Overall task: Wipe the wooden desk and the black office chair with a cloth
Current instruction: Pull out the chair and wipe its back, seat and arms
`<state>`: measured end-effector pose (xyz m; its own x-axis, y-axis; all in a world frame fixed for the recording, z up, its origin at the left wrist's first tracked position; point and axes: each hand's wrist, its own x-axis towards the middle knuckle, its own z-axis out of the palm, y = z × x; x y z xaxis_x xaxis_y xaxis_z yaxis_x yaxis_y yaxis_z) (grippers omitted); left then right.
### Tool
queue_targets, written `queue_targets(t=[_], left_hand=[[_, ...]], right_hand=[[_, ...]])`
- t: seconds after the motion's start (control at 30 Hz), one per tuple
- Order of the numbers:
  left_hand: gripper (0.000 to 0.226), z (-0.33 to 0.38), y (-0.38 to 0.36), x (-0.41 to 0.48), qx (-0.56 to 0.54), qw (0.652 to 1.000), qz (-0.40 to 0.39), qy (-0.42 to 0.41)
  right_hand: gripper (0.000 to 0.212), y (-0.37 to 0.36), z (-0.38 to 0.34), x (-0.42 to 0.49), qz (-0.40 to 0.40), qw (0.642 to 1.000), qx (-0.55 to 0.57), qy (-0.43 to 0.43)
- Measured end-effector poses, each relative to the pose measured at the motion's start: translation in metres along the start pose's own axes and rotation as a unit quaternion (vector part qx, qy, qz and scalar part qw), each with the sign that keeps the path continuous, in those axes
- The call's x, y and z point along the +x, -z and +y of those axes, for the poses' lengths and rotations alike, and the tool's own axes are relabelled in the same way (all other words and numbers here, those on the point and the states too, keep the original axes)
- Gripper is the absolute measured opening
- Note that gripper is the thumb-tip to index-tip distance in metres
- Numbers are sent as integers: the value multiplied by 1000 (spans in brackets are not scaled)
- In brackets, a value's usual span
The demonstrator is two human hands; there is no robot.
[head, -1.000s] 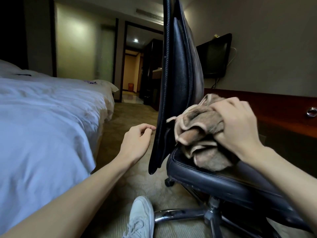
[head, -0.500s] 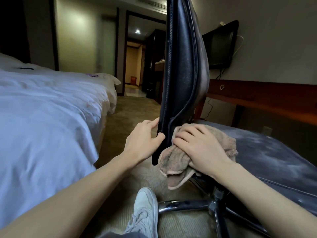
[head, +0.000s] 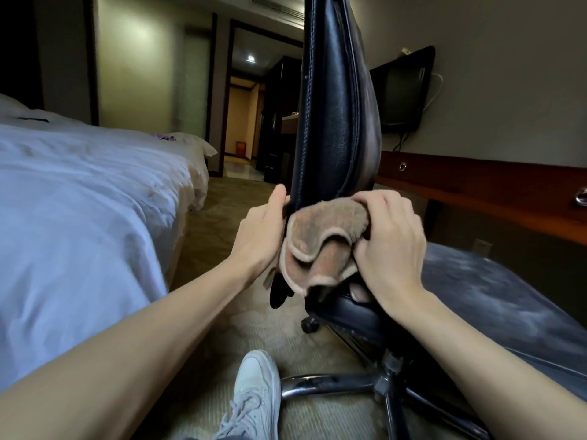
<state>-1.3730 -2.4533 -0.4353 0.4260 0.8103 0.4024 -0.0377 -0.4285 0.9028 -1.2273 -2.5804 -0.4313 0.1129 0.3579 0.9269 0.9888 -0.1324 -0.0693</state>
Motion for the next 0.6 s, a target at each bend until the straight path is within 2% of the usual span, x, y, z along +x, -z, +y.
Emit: queue_targets(t=[0.13, 0.17, 0.23, 0.3, 0.4, 0.5, 0.6], left_hand=[[69, -5, 0, 5, -124, 990, -27, 63], [70, -5, 1, 8, -158, 984, -36, 72], [66, -4, -1, 9, -194, 977, -43, 81], [63, -2, -2, 6, -151, 986, -40, 55], [68, -4, 2, -1, -90, 994, -42, 42], [84, -1, 3, -5, -50, 997, -35, 39], [79, 1, 5, -11, -15, 998, -36, 42]], right_hand=[[59, -21, -21, -6, -14, 990, 116, -83], [57, -26, -27, -13, -43, 990, 111, -78], [53, -32, -38, -29, -124, 989, 78, -3], [49, -32, -41, -33, -169, 981, 68, 64], [43, -22, -36, -16, -215, 972, 78, 48], [37, -3, -28, -6, -167, 981, 85, 57], [39, 23, -18, 4, -56, 994, 60, 69]])
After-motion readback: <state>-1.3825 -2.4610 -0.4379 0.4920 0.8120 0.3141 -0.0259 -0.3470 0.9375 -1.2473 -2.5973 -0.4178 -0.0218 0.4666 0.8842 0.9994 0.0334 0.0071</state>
